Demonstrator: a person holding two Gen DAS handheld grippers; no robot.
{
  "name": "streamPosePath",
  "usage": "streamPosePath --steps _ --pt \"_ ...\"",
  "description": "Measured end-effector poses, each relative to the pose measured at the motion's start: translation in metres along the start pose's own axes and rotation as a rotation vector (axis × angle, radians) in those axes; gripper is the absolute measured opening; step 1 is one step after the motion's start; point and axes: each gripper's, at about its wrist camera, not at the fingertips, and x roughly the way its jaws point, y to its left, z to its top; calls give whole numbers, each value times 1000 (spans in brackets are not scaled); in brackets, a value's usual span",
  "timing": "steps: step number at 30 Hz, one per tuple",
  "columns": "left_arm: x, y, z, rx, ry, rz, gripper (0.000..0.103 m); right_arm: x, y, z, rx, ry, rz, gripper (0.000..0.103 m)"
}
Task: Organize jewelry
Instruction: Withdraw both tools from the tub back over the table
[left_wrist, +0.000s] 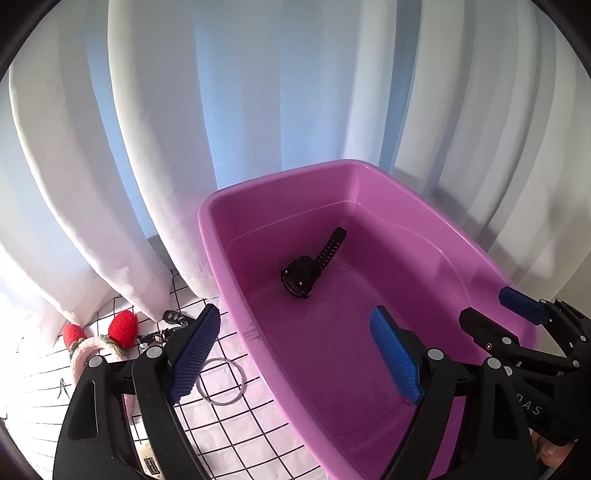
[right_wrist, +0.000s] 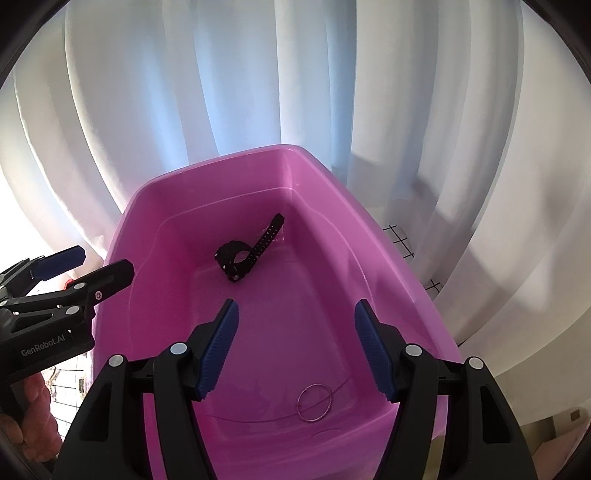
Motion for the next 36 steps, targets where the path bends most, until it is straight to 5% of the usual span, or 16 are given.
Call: streamPosePath --steps 13,36 --pt "-28 33 -11 -45 -37 26 82 -24 31 -5 -25 -30 17 64" --pt "-80 134 -61 -188 -44 111 82 -53 145 -19 -182 -40 139 64"
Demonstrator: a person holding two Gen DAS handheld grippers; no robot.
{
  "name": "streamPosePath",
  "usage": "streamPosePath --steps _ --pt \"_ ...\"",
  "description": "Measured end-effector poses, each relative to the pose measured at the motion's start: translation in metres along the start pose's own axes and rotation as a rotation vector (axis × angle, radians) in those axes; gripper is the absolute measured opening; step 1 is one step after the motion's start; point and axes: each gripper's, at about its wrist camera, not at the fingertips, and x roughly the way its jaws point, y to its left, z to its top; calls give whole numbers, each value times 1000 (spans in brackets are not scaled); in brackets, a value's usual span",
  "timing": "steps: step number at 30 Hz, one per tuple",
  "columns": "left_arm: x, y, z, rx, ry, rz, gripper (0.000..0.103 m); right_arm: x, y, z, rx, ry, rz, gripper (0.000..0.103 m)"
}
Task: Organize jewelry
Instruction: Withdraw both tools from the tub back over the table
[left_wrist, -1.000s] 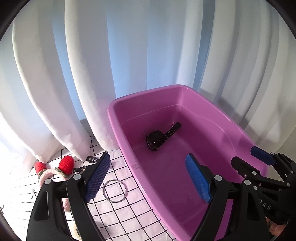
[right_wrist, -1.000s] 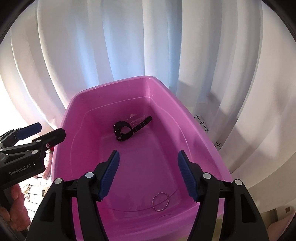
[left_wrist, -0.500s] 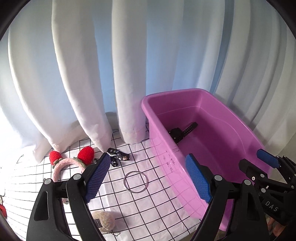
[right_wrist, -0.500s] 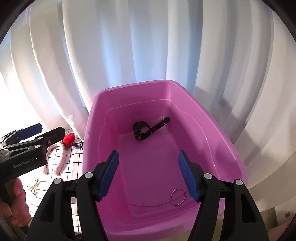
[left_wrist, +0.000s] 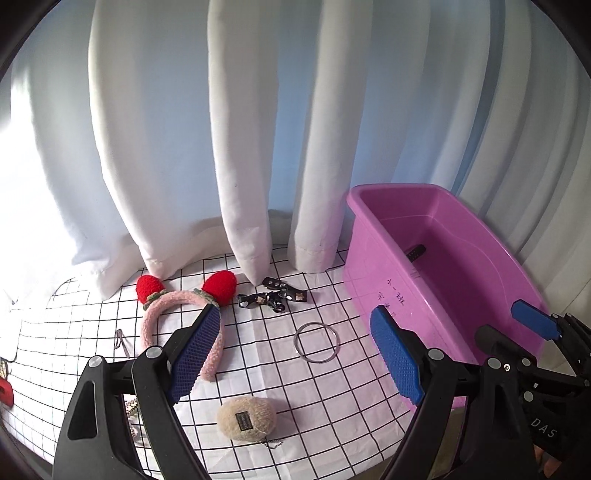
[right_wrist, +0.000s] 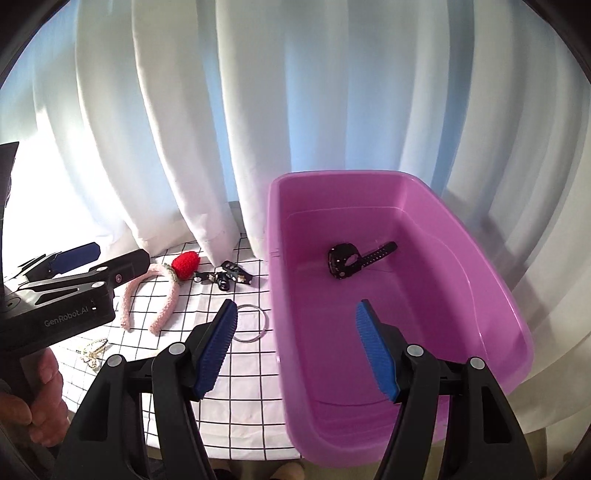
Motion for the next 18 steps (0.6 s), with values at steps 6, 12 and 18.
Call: streamPosePath --steps 6,12,18 --pt "-8 44 -15 -60 15 49 82 5 35 3 -50 15 55 64" --pt "-18 96 -36 -134 40 121 82 13 70 -2 -97 40 109 64" --pt "-31 145 -60 -191 67 191 82 24 102 -7 -123 74 171 64"
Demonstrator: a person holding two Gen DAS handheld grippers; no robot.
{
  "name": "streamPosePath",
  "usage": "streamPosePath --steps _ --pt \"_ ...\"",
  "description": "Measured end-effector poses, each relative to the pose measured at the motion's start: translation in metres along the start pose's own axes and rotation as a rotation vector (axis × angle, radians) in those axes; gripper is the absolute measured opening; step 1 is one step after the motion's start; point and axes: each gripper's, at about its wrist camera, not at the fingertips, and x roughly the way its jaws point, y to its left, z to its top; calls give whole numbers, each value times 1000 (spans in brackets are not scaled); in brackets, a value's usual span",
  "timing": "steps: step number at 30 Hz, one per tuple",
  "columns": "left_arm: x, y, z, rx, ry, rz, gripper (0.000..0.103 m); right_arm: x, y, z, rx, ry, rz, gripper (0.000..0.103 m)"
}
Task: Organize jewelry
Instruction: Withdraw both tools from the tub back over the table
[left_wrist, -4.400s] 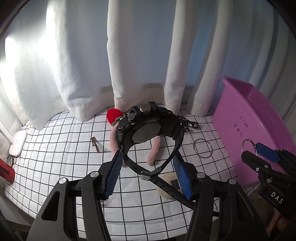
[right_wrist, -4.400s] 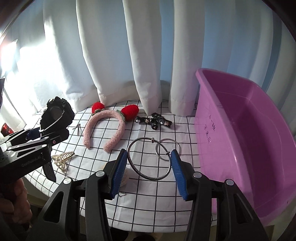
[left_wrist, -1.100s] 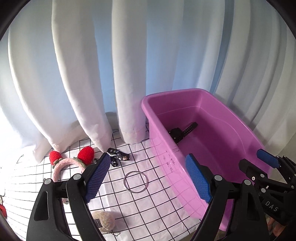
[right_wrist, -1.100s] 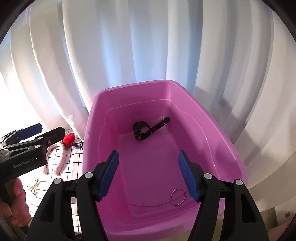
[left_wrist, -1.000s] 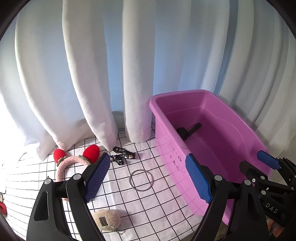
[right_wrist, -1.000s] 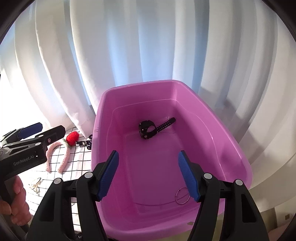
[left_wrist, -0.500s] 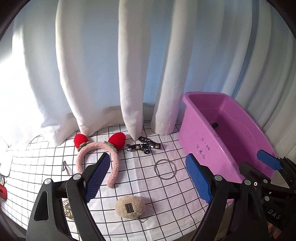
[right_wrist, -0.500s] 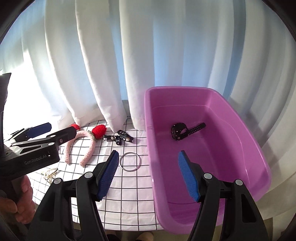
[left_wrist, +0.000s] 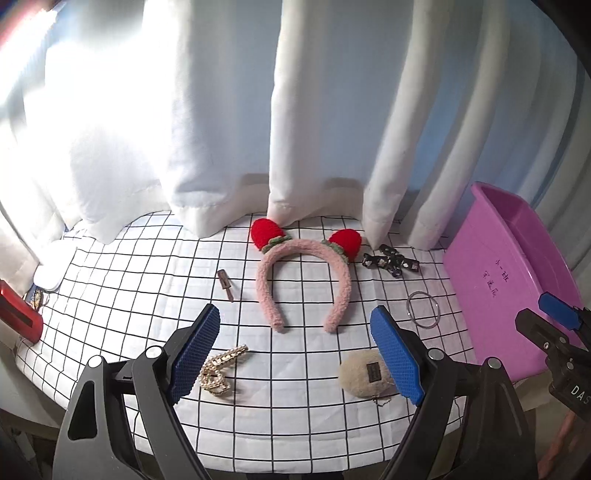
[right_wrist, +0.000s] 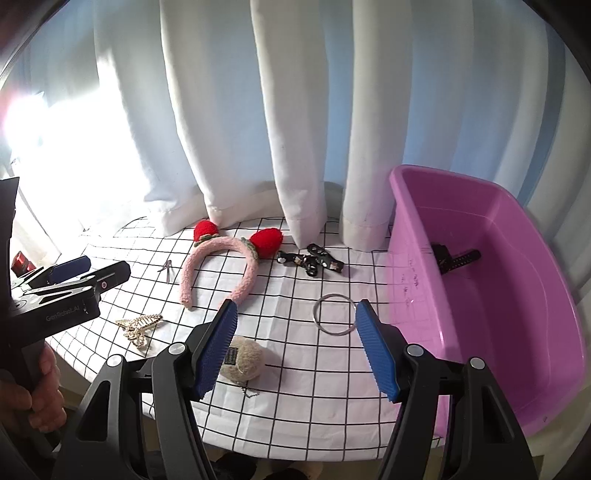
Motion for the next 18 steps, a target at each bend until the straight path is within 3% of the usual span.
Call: streamPosePath --steps 9,18 --pt "3 46 -20 -60 43 58 82 23 33 -5 -25 62 67 64" --pt "18 66 -39 -84 96 87 82 48 53 -21 -37 137 91 64"
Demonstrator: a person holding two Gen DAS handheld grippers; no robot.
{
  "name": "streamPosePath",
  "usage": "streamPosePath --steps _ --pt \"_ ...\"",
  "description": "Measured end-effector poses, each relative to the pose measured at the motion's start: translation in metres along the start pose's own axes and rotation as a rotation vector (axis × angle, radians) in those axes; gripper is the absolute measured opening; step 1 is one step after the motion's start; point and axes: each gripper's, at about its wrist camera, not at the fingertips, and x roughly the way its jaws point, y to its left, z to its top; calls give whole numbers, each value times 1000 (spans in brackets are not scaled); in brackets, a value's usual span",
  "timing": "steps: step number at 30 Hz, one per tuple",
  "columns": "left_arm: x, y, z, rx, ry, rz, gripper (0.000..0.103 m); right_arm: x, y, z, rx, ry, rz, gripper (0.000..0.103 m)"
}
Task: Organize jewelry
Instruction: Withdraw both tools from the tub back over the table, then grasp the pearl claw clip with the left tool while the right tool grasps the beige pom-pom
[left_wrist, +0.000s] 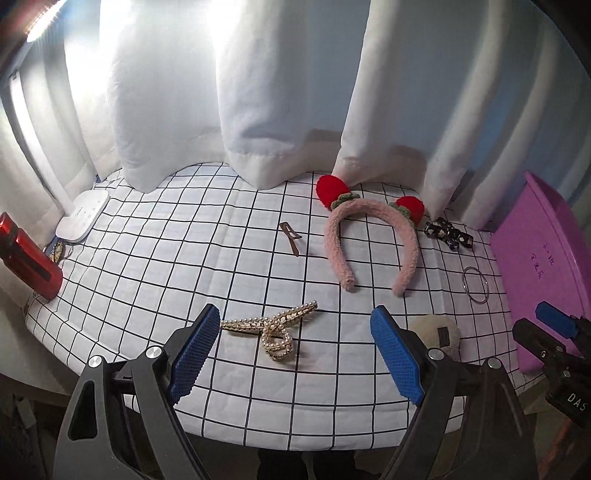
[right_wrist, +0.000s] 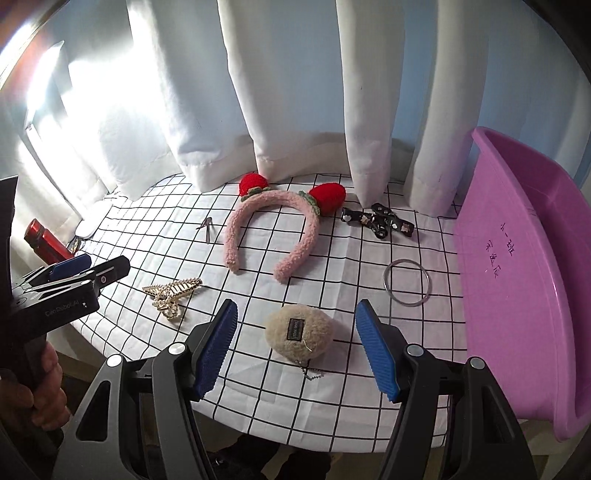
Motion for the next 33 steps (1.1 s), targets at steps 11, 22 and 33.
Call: streamPosePath --steps 11,22,33 --pt "30 27 -24 -42 79 49 82 29 8 -14 -1 62 -12 64" --pt "61 42 -42 -68 147 57 82 63 10 -29 15 127 -10 64" --pt "102 36 -49 -64 197 44 82 88 4 -38 38 153 -29 64"
